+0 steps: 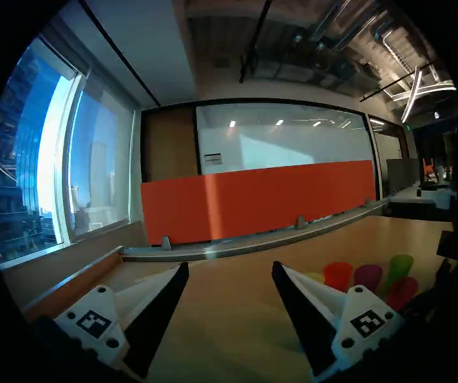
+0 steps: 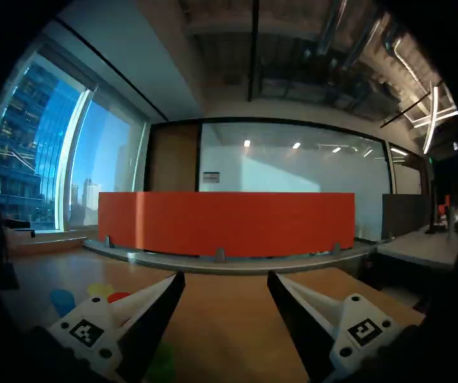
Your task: Pour water
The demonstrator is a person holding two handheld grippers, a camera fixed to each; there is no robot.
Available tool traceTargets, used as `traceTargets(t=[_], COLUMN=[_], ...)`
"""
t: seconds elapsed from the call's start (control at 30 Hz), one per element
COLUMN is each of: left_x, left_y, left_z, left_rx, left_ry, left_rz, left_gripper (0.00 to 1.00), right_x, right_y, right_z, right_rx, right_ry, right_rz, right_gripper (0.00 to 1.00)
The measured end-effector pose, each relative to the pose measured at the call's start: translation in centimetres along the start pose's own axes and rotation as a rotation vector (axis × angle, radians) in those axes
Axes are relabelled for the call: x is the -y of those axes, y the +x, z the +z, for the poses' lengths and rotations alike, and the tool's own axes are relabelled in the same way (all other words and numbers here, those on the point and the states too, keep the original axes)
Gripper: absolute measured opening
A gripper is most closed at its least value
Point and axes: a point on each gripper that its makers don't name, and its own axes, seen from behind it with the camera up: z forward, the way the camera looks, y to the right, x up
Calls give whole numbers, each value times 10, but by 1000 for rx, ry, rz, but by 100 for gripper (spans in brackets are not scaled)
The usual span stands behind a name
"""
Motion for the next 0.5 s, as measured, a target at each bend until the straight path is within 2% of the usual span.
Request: traceTargets(t=[0.2,0.5], left_x=[0,4], left_y=[1,-5], left_z=[0,-1], left_rx=[-9,-22], left_ry=[18,54], left_rz=[-37,-32], left_gripper=[97,97], right_x=[-2,-7], right_y=[-3,1], right_z=[-3,-6], right_rx=[-1,-5], right_ry=[-18,-25], right_rz=[11,28], right_gripper=[100,100])
